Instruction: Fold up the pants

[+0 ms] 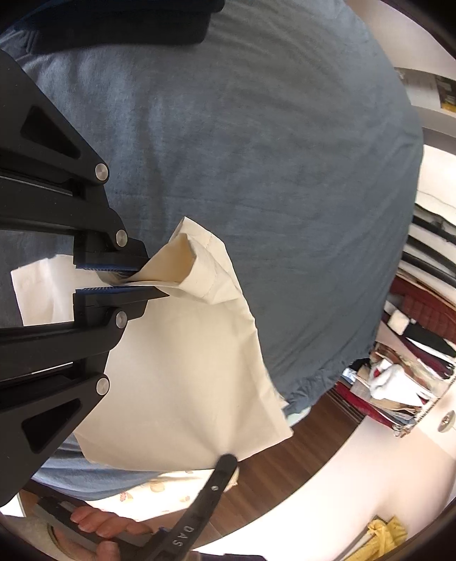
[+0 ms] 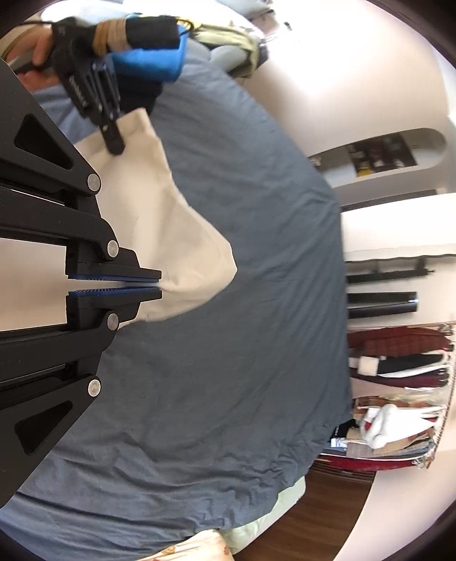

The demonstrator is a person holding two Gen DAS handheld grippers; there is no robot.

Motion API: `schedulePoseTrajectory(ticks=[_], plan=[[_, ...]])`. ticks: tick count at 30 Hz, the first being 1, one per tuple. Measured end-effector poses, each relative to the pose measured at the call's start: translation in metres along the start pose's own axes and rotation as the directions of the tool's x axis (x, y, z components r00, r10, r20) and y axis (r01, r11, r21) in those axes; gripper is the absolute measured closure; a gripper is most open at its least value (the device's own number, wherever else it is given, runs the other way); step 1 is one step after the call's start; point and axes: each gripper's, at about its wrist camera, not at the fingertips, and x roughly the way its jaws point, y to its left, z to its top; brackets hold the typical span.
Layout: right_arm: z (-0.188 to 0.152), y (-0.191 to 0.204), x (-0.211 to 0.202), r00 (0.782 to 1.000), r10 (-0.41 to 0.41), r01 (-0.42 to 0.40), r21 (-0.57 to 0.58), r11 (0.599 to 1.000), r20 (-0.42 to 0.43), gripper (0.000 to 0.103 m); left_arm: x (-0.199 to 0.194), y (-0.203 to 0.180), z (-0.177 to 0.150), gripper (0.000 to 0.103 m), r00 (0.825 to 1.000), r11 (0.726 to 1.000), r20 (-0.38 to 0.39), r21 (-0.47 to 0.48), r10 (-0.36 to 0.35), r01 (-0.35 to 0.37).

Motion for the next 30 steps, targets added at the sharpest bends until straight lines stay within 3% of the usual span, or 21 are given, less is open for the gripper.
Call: schedulePoseTrajectory(ticks=[7,18,24,30], plan=[[0.004,-0.010,0.034,0.998,-0.041,0.039,-0.032,0.999,-0.038,0.099,0.032,-0.003,0.006,0.095,1.000,1.000,-0.029,-0.010,-0.008,0.008],[0.016,-0.059,0.094,0.989,-0.055,0.056,0.002,0.998,-0.135,0.098,0.086,-0.018,0.020,0.094,0.996,1.000,-0.094,0.001,-0.006,0.006],[0.001,-0.084,0.119,0.976,-0.055,0.060,0.020,0.998,-0.210,0.098,0.101,-0.027,0.019,0.094,0.993,1.000,-0.121,0.005,0.016,-0.016],[-0.013,-0.109,0.124,0.965,-0.102,0.115,0.037,0.993,-0.243,0.097,0.108,-0.033,0.015,0.094,0.988,0.999,-0.146,0.008,0.054,-0.054]])
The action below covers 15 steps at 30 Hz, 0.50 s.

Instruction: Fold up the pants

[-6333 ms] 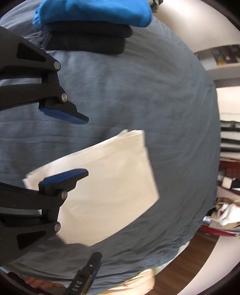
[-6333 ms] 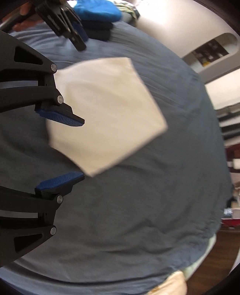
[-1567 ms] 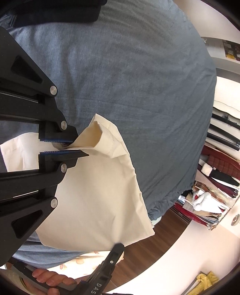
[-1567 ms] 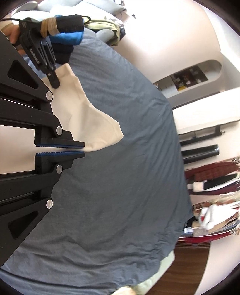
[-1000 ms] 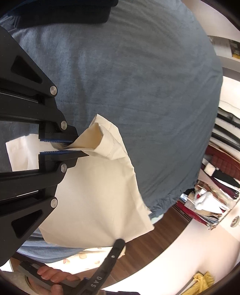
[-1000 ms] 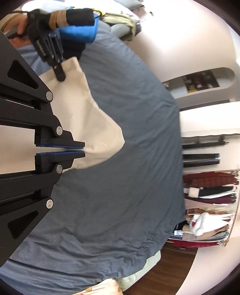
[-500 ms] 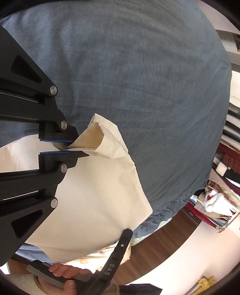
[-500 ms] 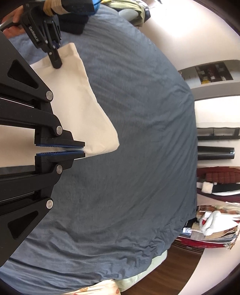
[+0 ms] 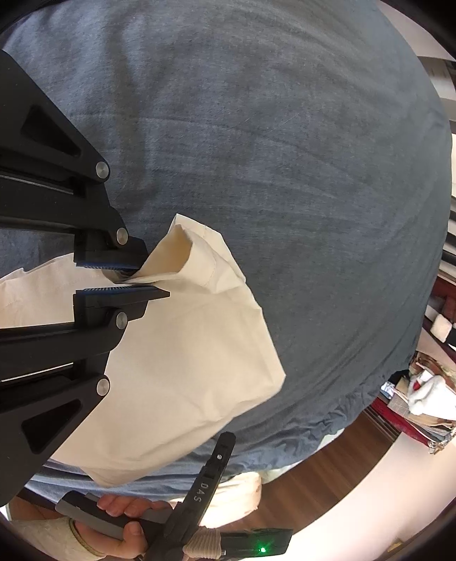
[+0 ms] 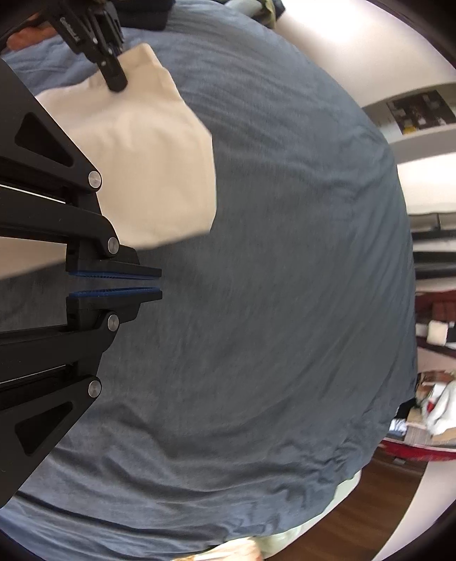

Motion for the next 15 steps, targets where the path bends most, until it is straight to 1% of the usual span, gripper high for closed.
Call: schedulePoseTrajectory(ticks=[2,3,4,6,8,10,11,13,15], plan=[[-0.002,-0.004,-0.001,1.000,0.002,-0.002,0.016,1.000,-0.009,0.096,0.000,-0.004,0.000,0.094,1.000,1.000,-0.005,0.003,-0.006,0.006],[-0.005,-0.005,-0.004,1.000,0.021,-0.021,0.027,0.999,-0.012,0.089,0.000,-0.005,0.000,0.094,1.000,1.000,-0.006,0.002,-0.014,0.014],[-0.007,-0.005,-0.006,0.999,0.034,-0.033,0.037,0.999,-0.008,0.077,-0.001,-0.006,0.000,0.094,1.000,1.000,-0.009,0.007,-0.023,0.023],[-0.014,-0.007,-0.015,0.997,0.071,-0.072,0.060,0.996,0.010,0.061,-0.001,-0.009,-0.002,0.094,1.000,0.999,-0.010,0.032,-0.016,0.017],[-0.019,-0.009,-0.022,0.993,0.113,-0.115,0.079,0.990,0.033,0.057,0.000,-0.013,-0.004,0.094,1.000,0.997,-0.009,0.072,0.004,-0.003],[-0.022,-0.012,-0.028,0.988,0.144,-0.148,0.104,0.984,0.049,0.048,0.003,-0.017,-0.007,0.094,1.000,0.994,-0.011,0.109,0.025,-0.024],[-0.022,-0.015,-0.029,0.986,0.159,-0.164,0.123,0.979,0.054,0.046,0.005,-0.019,-0.009,0.094,0.999,0.991,-0.014,0.132,0.042,-0.040],[-0.018,-0.020,-0.026,0.977,0.207,-0.213,0.156,0.964,0.058,0.043,0.011,-0.026,-0.010,0.094,0.998,0.987,-0.020,0.155,0.054,-0.051],[-0.012,-0.023,-0.016,0.968,0.246,-0.249,0.176,0.952,0.040,0.043,0.015,-0.028,-0.011,0.094,0.998,0.987,-0.026,0.153,0.057,-0.052]])
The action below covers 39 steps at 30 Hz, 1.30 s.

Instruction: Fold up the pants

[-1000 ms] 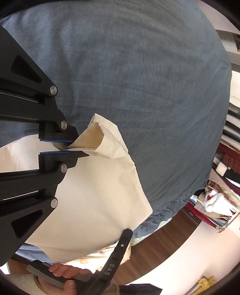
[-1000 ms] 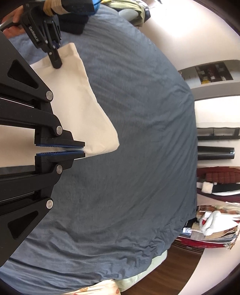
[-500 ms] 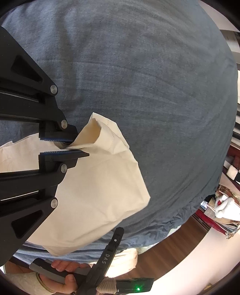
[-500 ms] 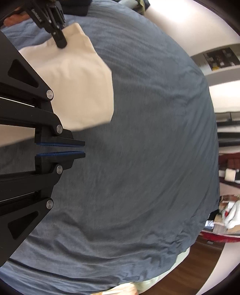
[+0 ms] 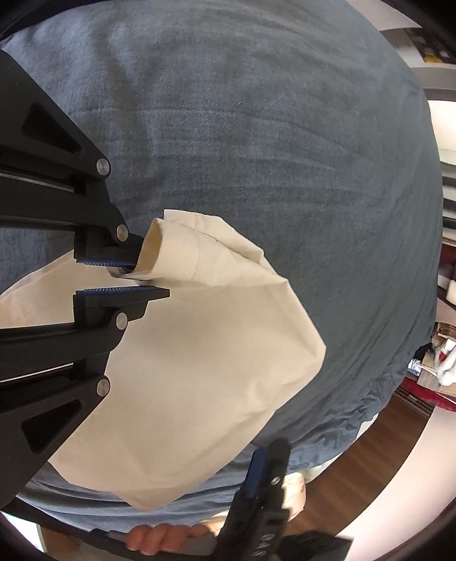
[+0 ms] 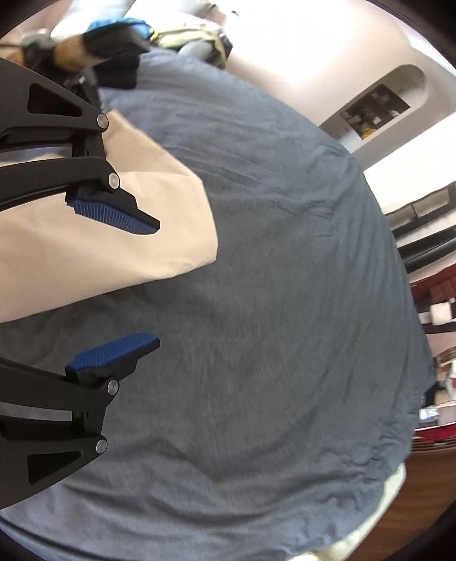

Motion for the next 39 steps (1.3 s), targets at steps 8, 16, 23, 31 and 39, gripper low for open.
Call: schedulePoseTrajectory(ticks=[8,16,23,31,39], plan=[[0.003,-0.011,0.054,0.973,0.169,-0.154,0.105,0.982,-0.158,0.043,0.013,0.005,0.004,0.094,1.000,0.998,-0.026,-0.060,-0.006,0.005],[-0.008,-0.016,0.081,0.908,0.352,-0.297,0.243,0.923,-0.226,0.064,0.024,-0.008,0.009,0.094,0.999,0.999,-0.041,-0.040,-0.015,0.013],[-0.009,0.000,0.071,0.919,0.334,-0.300,0.177,0.937,-0.212,0.096,0.026,-0.005,0.008,0.094,0.999,0.996,-0.040,-0.078,-0.034,0.031],[0.003,0.034,0.008,0.991,0.131,-0.131,0.005,0.991,-0.019,0.097,0.013,-0.001,0.009,0.094,0.997,0.988,-0.003,-0.137,-0.075,0.074],[0.014,0.056,-0.030,0.997,0.046,-0.040,-0.086,0.996,0.064,0.097,0.010,-0.009,0.001,0.069,0.996,0.984,0.014,-0.155,-0.091,0.092]])
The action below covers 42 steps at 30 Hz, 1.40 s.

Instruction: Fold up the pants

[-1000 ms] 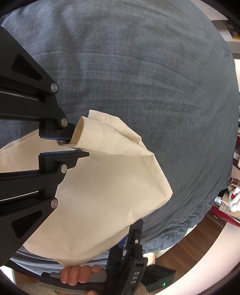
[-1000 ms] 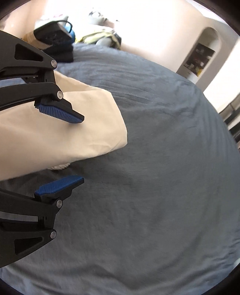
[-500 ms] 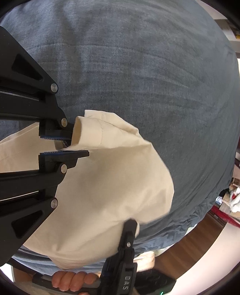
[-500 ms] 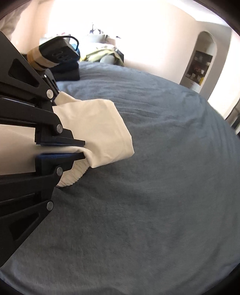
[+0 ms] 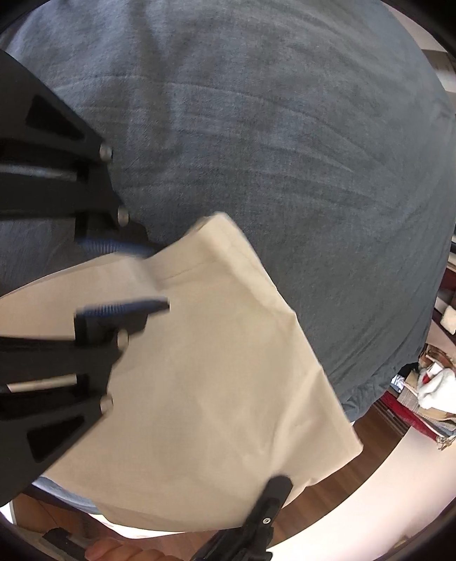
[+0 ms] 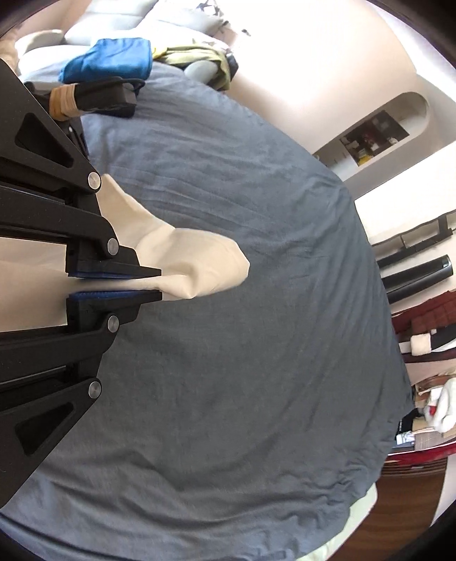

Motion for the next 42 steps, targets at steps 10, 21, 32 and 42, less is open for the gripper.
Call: schedulePoseTrajectory(ticks=[10,21,32,42], plan=[[0.004,0.022,-0.034,0.999,-0.033,0.034,-0.031,0.999,0.034,0.097,-0.029,-0.003,-0.019,0.060,0.999,0.999,0.021,-0.025,-0.030,0.031],[0.008,0.068,-0.076,0.998,-0.032,0.038,-0.095,0.995,0.061,0.097,-0.090,-0.002,-0.038,0.059,0.996,0.998,0.081,-0.046,-0.028,0.032],[0.018,0.138,-0.128,0.995,0.044,-0.027,-0.181,0.983,0.093,0.097,-0.195,0.007,-0.055,0.059,0.982,0.991,0.188,-0.133,0.021,0.004],[0.010,0.222,-0.170,0.981,0.184,-0.159,-0.308,0.938,0.055,0.097,-0.280,0.029,-0.095,0.056,0.956,0.974,0.285,-0.227,0.069,-0.003]])
